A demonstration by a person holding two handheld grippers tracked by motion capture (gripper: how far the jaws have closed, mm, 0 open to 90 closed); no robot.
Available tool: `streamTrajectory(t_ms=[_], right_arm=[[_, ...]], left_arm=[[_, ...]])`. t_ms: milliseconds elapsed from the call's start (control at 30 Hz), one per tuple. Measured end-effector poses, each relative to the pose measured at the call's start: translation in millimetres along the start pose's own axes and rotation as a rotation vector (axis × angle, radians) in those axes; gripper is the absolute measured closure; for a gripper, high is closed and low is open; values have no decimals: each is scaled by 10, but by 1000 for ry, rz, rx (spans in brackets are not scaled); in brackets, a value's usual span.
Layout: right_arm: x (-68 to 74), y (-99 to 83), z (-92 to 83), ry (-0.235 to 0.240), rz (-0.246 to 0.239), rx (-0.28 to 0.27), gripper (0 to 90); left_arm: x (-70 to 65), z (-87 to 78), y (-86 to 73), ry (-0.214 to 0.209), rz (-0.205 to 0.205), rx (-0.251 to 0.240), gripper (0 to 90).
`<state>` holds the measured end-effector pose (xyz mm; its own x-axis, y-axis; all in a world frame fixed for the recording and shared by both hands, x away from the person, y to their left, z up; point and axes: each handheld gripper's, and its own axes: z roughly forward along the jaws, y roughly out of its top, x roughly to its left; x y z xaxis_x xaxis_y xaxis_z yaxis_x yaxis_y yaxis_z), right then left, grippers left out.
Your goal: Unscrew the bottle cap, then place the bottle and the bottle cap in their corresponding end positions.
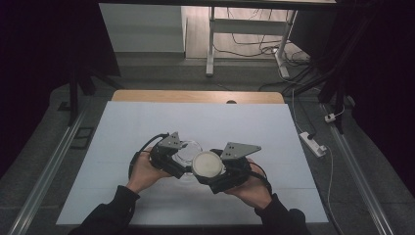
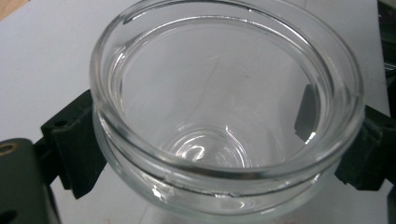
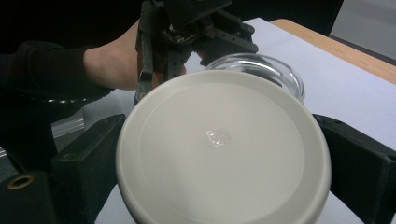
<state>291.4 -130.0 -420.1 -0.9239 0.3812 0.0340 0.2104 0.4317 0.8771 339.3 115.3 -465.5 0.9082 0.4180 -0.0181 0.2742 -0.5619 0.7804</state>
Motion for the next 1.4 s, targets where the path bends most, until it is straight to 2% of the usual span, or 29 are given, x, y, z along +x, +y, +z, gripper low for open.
streamTrajectory(t_ms=[700,1400], right_arm=[[70,-117,56,10,-14,20,76],[93,-378,249,20,-9,76,76]], left_arm=[[183,3,37,45,-34,-38,74],[338,222,94,56,-35,-31,73]])
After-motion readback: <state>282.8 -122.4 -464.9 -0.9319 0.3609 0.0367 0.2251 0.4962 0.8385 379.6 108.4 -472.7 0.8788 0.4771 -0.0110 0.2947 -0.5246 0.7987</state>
